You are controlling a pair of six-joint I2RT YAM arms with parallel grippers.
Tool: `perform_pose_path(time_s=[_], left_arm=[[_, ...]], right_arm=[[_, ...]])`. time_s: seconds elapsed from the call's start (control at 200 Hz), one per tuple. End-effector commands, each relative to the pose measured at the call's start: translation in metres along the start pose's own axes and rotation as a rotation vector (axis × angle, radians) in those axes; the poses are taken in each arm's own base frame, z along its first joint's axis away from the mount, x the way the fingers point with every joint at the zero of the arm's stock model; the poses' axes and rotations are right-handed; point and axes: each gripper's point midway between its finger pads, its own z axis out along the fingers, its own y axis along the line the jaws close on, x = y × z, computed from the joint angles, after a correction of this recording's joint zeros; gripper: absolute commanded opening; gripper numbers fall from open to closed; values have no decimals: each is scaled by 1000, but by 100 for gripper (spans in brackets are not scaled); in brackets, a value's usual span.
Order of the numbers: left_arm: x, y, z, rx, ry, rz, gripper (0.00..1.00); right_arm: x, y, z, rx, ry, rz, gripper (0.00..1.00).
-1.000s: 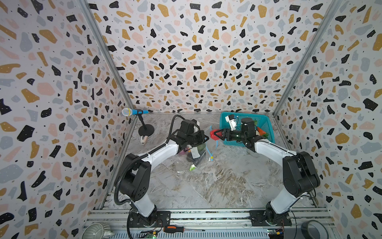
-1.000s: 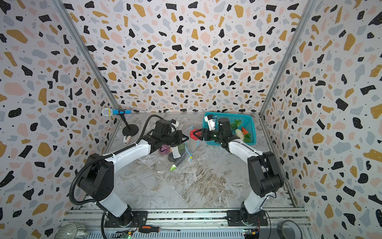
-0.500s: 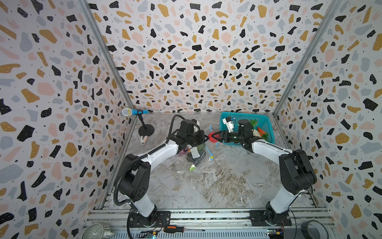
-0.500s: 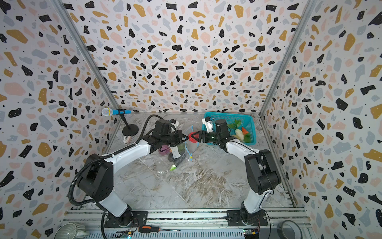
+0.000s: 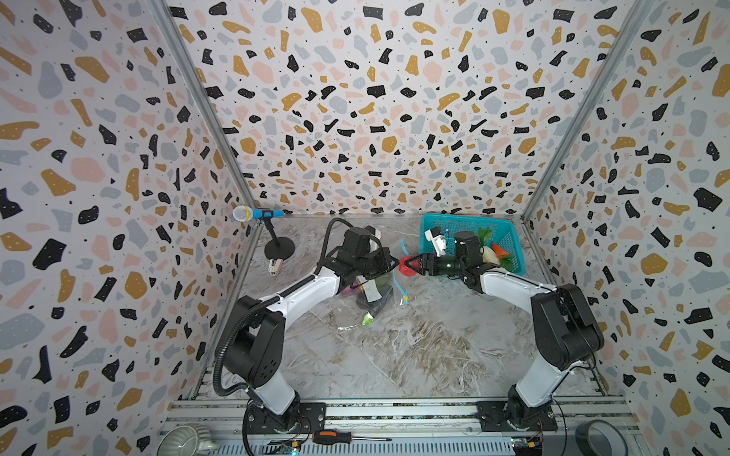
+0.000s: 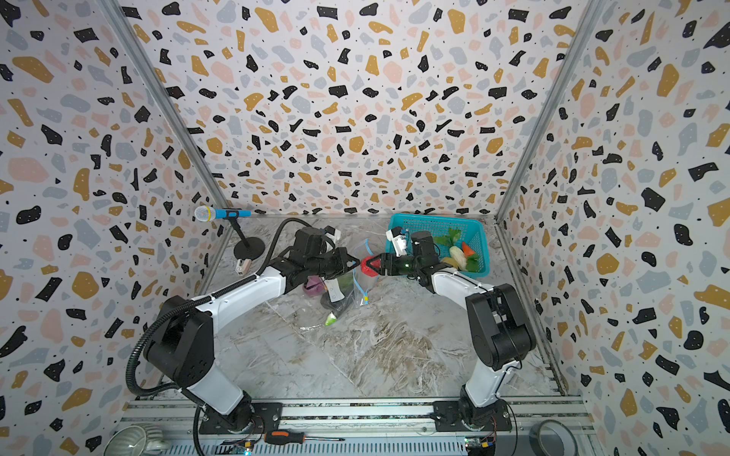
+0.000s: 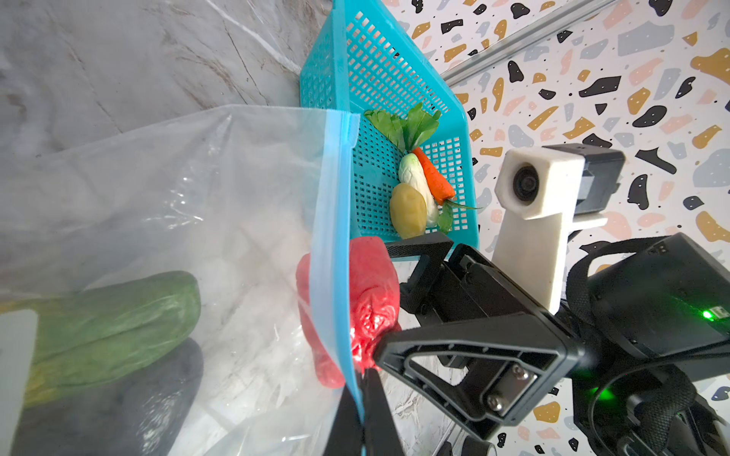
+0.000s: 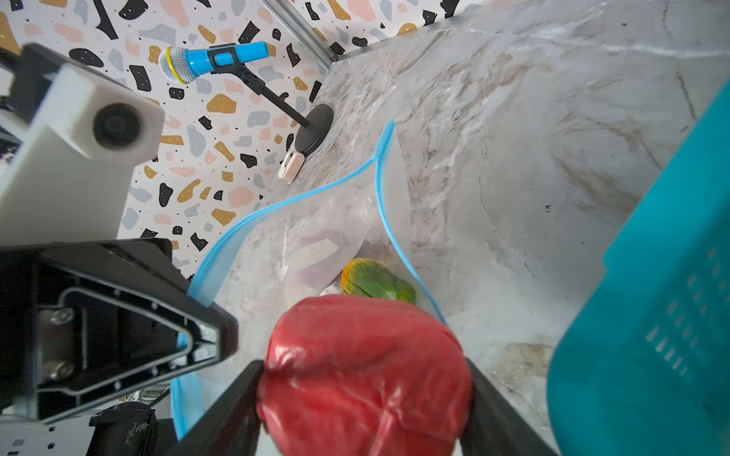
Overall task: Place the food in the zip-top bag and seal the zipper
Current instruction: 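Lower the red pepper into the bag held open by the left gripper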
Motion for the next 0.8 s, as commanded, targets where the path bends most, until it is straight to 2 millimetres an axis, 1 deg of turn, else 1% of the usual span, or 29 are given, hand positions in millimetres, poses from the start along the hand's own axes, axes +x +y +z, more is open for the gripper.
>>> perform_pose_path(time_s=[0.0, 0.37, 0.536, 0.796], left_arm=[[-7, -24, -8, 46, -28, 40, 0], [-9, -31, -9, 57, -30, 47, 0], [-8, -28, -8, 53, -27, 40, 0], [-10, -30, -7, 57, -28, 42, 0]], right_arm=[[1, 4, 3, -13, 9, -21, 61], [5, -1, 8, 4, 33, -20, 63], [5, -2, 11, 7, 44, -21, 66], [6, -4, 14, 21, 54, -26, 70]])
